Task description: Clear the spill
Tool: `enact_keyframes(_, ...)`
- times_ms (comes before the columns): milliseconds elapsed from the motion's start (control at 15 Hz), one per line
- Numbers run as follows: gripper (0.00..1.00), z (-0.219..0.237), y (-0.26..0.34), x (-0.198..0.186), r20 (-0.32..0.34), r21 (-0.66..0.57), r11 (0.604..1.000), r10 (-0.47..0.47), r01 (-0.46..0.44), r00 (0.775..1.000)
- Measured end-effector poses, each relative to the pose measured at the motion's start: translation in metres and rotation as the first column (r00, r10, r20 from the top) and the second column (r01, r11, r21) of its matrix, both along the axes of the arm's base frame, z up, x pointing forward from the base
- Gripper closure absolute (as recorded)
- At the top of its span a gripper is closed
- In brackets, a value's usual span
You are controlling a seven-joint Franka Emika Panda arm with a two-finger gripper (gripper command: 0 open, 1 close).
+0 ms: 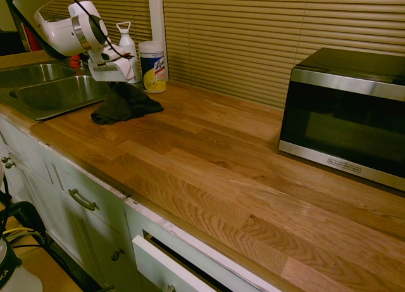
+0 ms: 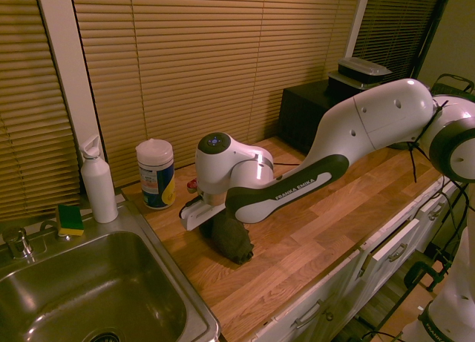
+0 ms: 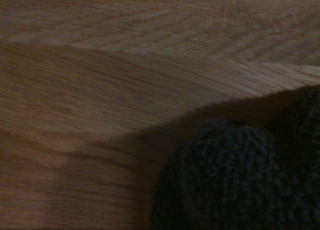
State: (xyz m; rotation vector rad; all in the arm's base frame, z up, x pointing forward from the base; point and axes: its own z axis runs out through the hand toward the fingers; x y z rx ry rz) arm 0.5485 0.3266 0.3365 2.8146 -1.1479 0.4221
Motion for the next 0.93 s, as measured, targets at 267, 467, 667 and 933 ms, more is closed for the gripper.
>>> enact_keyframes(267,0.00,0.000,0.001,0.000,0.001,-0.001,1.000,0.003,-0.003,1.000)
enact_keyframes(467,0.00,0.007,0.001,-0.001,0.004,-0.005,1.000,0.000,0.000,1.000)
enact_keyframes(667,0.00,0.043,-0.006,-0.003,0.030,-0.011,1.000,-0.015,0.015,0.999)
enact_keyframes(933,0.00,0.103,-0.014,-0.018,0.062,-0.019,1.000,-0.022,0.023,0.998)
